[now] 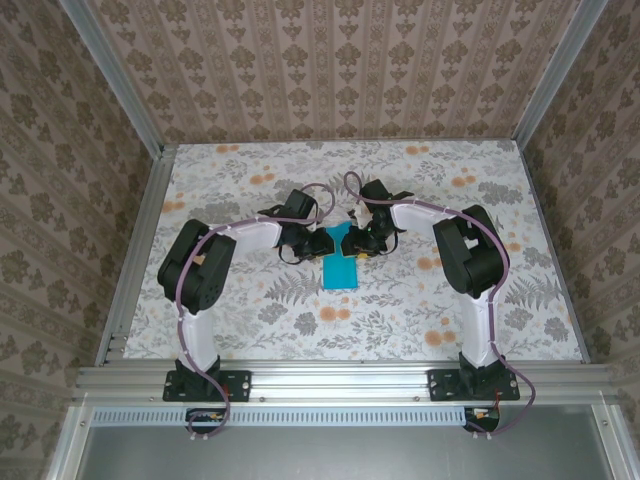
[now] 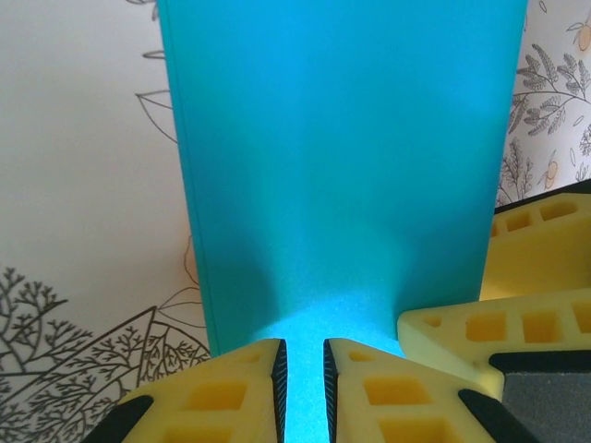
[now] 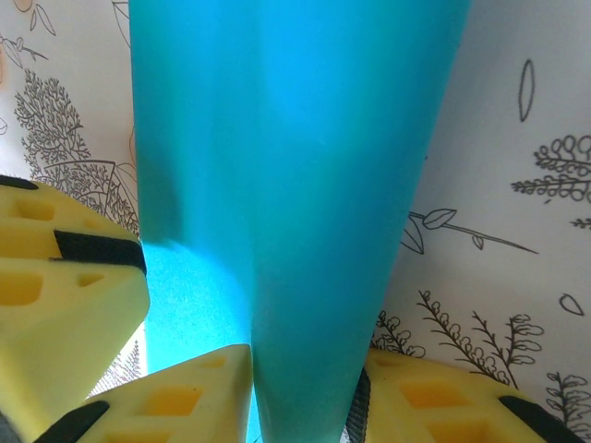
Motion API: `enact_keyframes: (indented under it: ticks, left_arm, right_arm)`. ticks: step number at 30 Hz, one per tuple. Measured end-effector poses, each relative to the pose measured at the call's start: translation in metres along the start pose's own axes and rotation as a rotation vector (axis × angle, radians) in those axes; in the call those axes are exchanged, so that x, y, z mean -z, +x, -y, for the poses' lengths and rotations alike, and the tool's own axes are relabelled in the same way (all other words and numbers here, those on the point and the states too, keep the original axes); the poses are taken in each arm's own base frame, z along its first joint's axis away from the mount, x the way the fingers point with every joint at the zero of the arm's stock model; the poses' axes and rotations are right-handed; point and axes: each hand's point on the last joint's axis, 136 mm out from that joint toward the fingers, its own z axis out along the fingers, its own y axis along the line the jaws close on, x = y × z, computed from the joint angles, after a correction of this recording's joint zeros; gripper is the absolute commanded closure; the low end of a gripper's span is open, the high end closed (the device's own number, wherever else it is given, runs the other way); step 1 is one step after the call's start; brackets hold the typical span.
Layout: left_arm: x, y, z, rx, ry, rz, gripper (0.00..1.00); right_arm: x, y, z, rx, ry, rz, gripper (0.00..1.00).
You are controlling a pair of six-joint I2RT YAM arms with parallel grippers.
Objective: Fold a paper plane with a square sheet of paper (pick it up from the middle)
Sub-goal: Hold the square sheet of paper at the center of the table.
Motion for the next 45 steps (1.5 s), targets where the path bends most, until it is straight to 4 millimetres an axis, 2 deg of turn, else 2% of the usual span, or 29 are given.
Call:
enact_keyframes:
  ticks: [18,38,45]
  left_arm:
    - [0.0,0.001,0.001,0.0,0.005,-0.005,0.82]
    - [-0.008,0.008,-0.01,0.026,-0.053,-0.049,0.86]
    - [-0.008,0.007,-0.012,0.027,-0.062,-0.045,0.87]
  right_arm:
    - [-0.001,0.0,0.0,-0.007,0.001,-0.006,0.62]
    - [-0.001,0.0,0.0,-0.013,0.0,-0.006,0.62]
    - [0.002,-0.001,-0.004,-0.028,-0.004,0.003,0.59]
